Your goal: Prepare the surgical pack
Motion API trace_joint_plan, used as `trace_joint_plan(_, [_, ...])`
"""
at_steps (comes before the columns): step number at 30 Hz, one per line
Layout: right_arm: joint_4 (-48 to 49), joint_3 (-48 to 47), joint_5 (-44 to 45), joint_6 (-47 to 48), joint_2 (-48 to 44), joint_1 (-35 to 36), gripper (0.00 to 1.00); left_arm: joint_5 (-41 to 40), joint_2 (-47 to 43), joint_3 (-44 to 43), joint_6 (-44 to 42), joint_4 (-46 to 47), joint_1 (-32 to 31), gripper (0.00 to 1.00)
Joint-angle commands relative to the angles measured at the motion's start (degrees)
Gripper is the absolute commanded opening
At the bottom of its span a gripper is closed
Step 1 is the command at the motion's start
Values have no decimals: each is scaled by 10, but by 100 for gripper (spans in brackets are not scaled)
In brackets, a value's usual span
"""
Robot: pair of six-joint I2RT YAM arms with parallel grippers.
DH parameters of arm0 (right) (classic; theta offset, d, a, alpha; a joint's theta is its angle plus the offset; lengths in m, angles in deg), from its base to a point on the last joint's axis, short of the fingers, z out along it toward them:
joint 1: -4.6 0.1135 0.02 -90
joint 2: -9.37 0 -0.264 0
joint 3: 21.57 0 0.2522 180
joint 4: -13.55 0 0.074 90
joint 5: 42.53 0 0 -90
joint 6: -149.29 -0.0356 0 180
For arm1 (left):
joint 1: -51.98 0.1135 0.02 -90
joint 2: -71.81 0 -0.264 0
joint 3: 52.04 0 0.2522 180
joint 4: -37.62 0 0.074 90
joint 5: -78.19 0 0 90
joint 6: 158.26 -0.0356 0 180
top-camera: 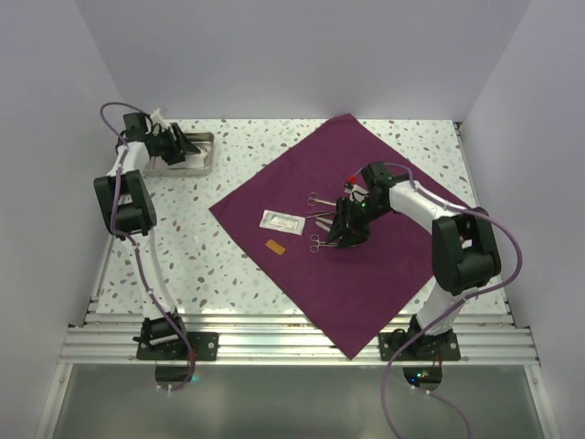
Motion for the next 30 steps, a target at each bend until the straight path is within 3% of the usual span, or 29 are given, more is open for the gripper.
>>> trace_joint_plan(1, [24, 6, -3, -19, -22, 14, 49, -70, -50, 0, -9, -14, -16, 58])
trace_joint_plan(16, [28, -41, 71, -31, -5, 88, 49, -347, -205, 45, 24, -72, -16, 63])
trace_joint_plan(23, [61, -64, 95, -32, 22, 113, 46, -320, -350, 247, 32, -50, -64, 63])
trace_joint_plan(30, [123, -109, 134, -30, 91, 178, 42, -237, -604, 495, 69, -43, -117, 58])
